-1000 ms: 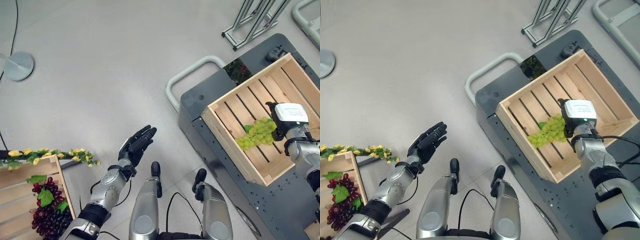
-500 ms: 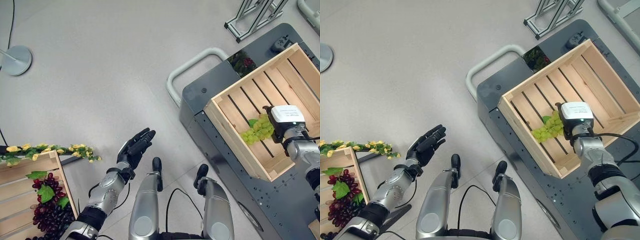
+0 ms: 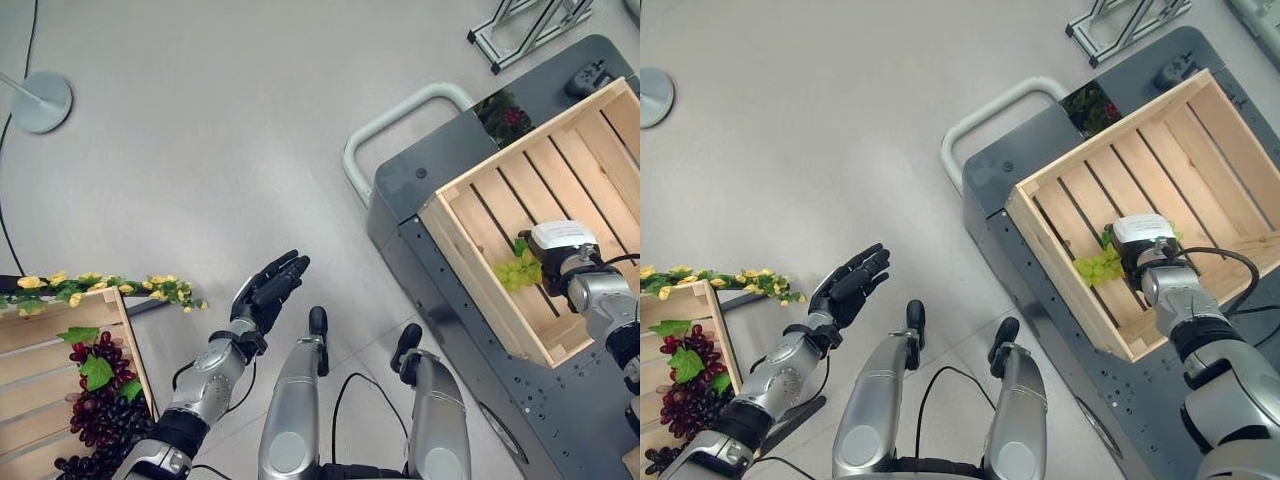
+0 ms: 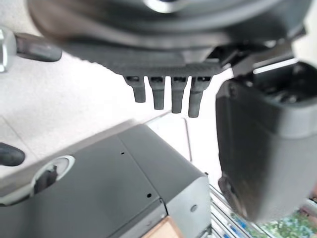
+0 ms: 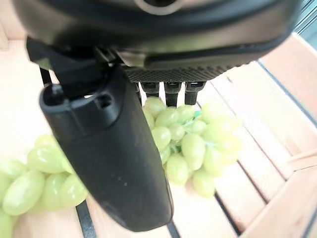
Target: Pick up the fruits from the basket on one side to the basket on the other side
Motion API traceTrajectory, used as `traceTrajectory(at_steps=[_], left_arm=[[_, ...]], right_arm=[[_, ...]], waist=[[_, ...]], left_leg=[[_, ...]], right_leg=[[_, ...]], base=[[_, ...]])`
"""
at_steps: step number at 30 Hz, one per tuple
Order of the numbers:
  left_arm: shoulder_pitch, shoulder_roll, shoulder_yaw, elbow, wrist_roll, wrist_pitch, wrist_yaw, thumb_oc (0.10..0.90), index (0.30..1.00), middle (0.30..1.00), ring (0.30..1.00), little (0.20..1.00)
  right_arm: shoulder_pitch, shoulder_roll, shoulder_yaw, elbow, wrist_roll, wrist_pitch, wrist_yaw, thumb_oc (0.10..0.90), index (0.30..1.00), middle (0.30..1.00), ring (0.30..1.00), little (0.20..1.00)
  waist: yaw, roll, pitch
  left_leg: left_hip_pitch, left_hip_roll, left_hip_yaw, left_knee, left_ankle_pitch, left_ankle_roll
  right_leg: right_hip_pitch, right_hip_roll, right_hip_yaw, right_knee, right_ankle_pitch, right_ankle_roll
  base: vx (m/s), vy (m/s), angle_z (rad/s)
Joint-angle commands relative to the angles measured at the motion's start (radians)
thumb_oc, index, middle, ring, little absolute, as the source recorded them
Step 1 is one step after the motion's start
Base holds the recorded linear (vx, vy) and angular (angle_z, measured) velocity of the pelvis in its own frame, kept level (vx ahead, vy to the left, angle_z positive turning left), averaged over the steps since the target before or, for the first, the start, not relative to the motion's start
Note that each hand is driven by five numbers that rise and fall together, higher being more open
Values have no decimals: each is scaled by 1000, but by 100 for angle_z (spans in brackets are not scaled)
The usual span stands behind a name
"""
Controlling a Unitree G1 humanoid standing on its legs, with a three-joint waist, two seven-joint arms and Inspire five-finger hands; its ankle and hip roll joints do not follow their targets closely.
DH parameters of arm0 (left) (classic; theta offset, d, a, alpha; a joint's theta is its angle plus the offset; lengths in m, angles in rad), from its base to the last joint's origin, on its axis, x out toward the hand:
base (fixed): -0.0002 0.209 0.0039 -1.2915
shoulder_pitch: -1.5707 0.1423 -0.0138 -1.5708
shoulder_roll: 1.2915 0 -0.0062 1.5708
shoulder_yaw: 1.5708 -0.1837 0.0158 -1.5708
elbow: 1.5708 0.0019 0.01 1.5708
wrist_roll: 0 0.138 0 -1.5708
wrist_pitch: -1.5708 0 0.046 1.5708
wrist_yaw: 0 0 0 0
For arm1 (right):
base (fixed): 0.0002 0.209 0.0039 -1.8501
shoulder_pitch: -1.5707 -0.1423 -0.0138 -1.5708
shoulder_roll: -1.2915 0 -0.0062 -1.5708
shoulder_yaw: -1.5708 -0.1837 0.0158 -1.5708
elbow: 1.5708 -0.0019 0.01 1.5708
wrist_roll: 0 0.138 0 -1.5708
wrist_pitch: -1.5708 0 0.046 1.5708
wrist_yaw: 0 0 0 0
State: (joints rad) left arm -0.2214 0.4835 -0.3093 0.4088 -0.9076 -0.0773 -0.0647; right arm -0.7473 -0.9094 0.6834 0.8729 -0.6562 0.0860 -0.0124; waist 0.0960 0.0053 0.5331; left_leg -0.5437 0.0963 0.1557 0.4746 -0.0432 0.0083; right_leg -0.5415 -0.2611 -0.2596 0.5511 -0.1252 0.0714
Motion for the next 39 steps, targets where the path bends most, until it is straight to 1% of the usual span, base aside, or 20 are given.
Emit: traceTrajectory(at_steps=[1,6,7,10,13,15,16,17,18,20,22,24,25,29,32,33,34,35,39], left_arm=[[-27,5,-11,-124,22,-68,-27,800,900,900,900,900],[-31,5,-13,-130,16,-74,-25,800,900,900,900,900],[-35,7,-14,-134,15,-73,-24,800,900,900,900,900],[-37,6,-19,-134,16,-72,-24,800,900,900,900,900],[-39,4,-22,-134,17,-79,-30,800,900,900,900,900],[-35,1,-22,-135,13,-85,-33,800,900,900,900,900],[-28,-2,-24,-136,11,-95,-34,800,900,900,900,900],[-28,-3,-25,-136,11,-96,-33,800,900,900,900,900],[-28,-8,-28,-138,15,-100,-32,800,900,900,900,900],[-28,-9,-27,-139,16,-103,-32,800,900,900,900,900],[-27,-9,-27,-141,15,-107,-30,800,900,900,900,900],[-28,-9,-26,-141,16,-105,-28,800,900,900,900,900],[-28,-7,-25,-139,13,-106,-29,800,900,900,900,900],[-19,-5,-19,-140,8,-107,-29,800,900,900,900,900],[-9,-5,-8,-150,11,-99,-23,800,900,900,900,900],[-12,-5,-4,-151,13,-99,-23,800,900,900,900,900],[-4,-4,-2,-150,13,-96,-23,800,900,900,900,900],[-1,-1,7,-151,15,-96,-24,800,900,900,900,900],[13,-8,18,-143,42,-82,-26,800,900,900,900,900]], right_arm=[[-95,-43,26,68,10,36,26,800,900,900,900,900],[-103,-15,53,102,-40,48,28,800,900,900,900,900],[-104,-9,68,112,-71,67,25,400,300,300,300,300],[-106,-4,71,127,-58,78,1,400,300,300,300,300],[-115,5,62,129,-48,98,-58,400,300,300,300,300],[-106,3,47,131,-39,95,-101,400,300,300,300,300],[-95,-1,29,129,-35,91,-139,400,300,300,300,300],[-94,-1,26,129,-38,92,-141,400,300,300,300,300],[-85,-2,11,137,-26,82,-179,400,300,300,300,300],[-78,-5,-2,143,-9,77,-190,400,300,300,300,300],[-69,-12,-30,149,53,80,-239,400,300,300,300,300],[-67,-14,-44,151,70,81,-260,400,300,300,300,300],[-63,-17,-68,153,90,81,-285,400,300,300,300,300],[-45,-26,-107,141,124,67,-313,400,300,300,300,300],[-10,-45,-158,94,186,48,-331,400,300,300,300,300],[-7,-50,-170,81,195,45,-334,400,300,300,300,300],[8,-54,-178,67,205,40,-335,400,300,300,300,300],[24,-65,-206,27,233,39,-337,400,300,300,300,300],[70,-66,-264,-51,281,41,-336,400,300,300,300,300]], waist=[[11,41,-13],[19,55,-13],[22,60,-13],[24,62,-13],[24,64,-13],[22,63,-13],[19,62,-13],[19,62,-13],[17,62,-13],[16,61,-13],[16,57,-13],[15,55,-13],[14,52,-13],[11,44,-13],[7,27,-13],[5,20,-13],[5,18,-13],[0,6,-13],[-5,-12,-21]], left_leg=[[1,-3,9,119,-122,-5],[-17,-17,3,117,-122,1],[-24,-20,1,120,-124,5],[-27,-24,-2,125,-126,8],[-32,-26,-4,127,-127,8],[-28,-25,-1,123,-127,7],[-21,-25,0,122,-129,8],[-20,-24,0,122,-129,8],[-11,-24,0,118,-131,9],[-2,-23,1,114,-130,10],[18,-24,3,105,-128,10],[29,-23,3,101,-129,9],[46,-24,2,96,-129,8],[90,-20,5,81,-127,4],[159,-16,7,56,-126,1],[154,-18,13,43,-99,9],[185,-13,7,49,-125,-1],[207,-12,16,28,-100,5],[304,-6,24,-14,-97,-2]], right_leg=[[16,-40,-15,16,61,28],[-7,-44,-14,30,57,27],[-15,-48,-15,37,55,27],[-18,-49,-15,44,54,26],[-25,-45,-12,47,56,28],[-23,-45,-15,42,57,28],[-17,-44,-14,39,58,28],[-16,-44,-14,38,58,29],[-10,-43,-12,37,59,30],[-1,-43,-14,32,60,32],[21,-44,-19,20,64,34],[33,-44,-21,15,65,34],[50,-43,-22,8,67,35],[96,-42,-25,-17,72,38],[172,-37,-25,-58,80,42],[174,-38,-33,-79,104,31],[204,-32,-24,-75,83,43],[233,-28,-30,-113,108,33],[338,-11,-23,-171,111,33]], base=[[2,8,10],[5,4,7],[4,-3,4],[6,-5,3],[-5,10,4],[-11,43,2],[0,36,0],[0,51,1],[-1,30,1],[-2,17,1],[0,0,0],[0,26,3],[9,40,2],[15,49,0],[10,49,2],[34,20,0],[-27,33,0],[40,44,-3],[37,47,-5]])
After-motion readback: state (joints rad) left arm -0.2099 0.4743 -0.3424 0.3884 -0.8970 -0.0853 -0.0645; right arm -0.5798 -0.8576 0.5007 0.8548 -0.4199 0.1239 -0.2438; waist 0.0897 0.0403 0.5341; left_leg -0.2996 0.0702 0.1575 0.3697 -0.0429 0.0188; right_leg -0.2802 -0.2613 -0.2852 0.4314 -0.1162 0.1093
